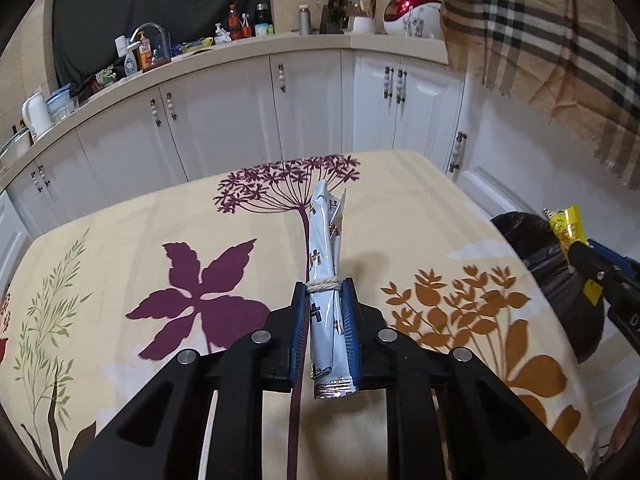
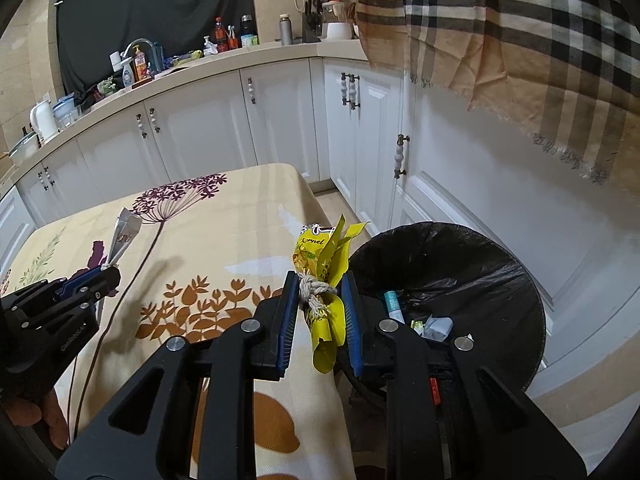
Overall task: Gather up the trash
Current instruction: 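Carry the wrapper and foil roll over the bin and open both grippers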
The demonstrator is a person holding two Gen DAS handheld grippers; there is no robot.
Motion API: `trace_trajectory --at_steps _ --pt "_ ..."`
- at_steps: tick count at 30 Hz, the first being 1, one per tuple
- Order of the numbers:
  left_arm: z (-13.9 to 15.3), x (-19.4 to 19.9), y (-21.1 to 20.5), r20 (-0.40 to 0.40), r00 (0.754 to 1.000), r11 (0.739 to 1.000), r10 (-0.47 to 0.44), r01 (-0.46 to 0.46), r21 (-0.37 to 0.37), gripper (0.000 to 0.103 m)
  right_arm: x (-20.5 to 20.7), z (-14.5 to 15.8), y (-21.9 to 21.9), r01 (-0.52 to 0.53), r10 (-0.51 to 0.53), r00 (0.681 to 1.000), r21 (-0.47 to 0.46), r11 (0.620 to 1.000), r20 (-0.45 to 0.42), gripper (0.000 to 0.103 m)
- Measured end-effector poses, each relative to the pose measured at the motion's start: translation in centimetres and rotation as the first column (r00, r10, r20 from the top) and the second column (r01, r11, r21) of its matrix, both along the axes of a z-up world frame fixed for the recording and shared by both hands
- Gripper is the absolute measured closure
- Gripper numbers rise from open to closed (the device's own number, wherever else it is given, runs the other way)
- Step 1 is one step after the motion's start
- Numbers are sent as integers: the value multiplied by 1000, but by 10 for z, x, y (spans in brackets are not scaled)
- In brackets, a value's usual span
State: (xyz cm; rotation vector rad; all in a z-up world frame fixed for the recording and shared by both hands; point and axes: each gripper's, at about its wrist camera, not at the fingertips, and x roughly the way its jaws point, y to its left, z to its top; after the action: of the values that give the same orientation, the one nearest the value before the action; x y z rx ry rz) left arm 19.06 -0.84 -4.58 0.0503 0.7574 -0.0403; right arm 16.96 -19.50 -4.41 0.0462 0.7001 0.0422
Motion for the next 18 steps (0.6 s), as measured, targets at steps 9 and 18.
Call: trace_trajectory --at_steps 9,18 --pt "21 -29 -4 69 998 1000 -15 17 -24 84 -23 9 -4 8 -8 1000 -1 1000 29 82" --pt "34 -49 -18 113 993 998 -45 48 -32 84 -43 20 -19 36 -36 997 0 999 63 82"
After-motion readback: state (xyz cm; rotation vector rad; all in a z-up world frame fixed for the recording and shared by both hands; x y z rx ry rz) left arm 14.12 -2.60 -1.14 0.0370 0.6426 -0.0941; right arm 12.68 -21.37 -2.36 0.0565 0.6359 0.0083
